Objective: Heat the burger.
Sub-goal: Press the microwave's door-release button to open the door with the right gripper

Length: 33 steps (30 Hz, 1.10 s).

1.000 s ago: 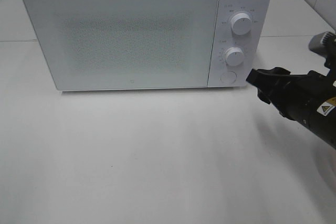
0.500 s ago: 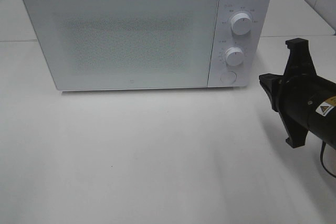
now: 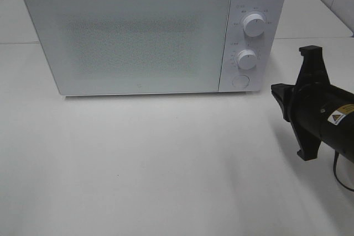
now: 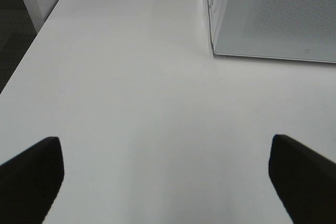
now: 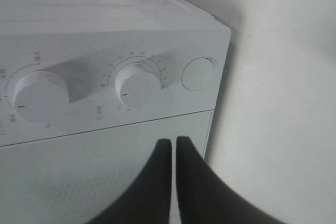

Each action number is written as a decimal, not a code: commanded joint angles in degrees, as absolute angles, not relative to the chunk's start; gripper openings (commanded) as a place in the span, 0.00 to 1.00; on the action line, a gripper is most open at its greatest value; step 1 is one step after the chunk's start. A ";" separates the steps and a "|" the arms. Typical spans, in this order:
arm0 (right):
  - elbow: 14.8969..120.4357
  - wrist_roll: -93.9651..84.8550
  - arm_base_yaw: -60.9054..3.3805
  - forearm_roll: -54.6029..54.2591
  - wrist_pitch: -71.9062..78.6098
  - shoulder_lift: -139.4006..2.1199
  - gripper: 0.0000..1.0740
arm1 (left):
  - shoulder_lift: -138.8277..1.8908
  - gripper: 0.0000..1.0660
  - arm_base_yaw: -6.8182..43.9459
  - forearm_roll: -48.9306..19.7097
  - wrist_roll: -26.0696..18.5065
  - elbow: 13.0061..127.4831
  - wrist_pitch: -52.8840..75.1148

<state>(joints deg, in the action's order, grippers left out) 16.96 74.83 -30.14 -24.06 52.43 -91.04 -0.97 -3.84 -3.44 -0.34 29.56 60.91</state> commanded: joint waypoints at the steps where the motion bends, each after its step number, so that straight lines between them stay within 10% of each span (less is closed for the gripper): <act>1: 19.65 77.86 -30.31 -22.06 52.14 -95.11 0.00 | -0.92 0.92 -3.95 -3.55 -0.52 29.51 61.25; 33: 36.84 79.81 -22.63 -15.81 48.36 -113.56 0.00 | -0.92 0.92 -3.95 -3.55 -0.52 29.51 61.25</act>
<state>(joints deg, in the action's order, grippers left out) 35.70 79.47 -23.66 -17.42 48.64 -113.04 -0.97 -3.84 -3.44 -0.34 29.56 60.91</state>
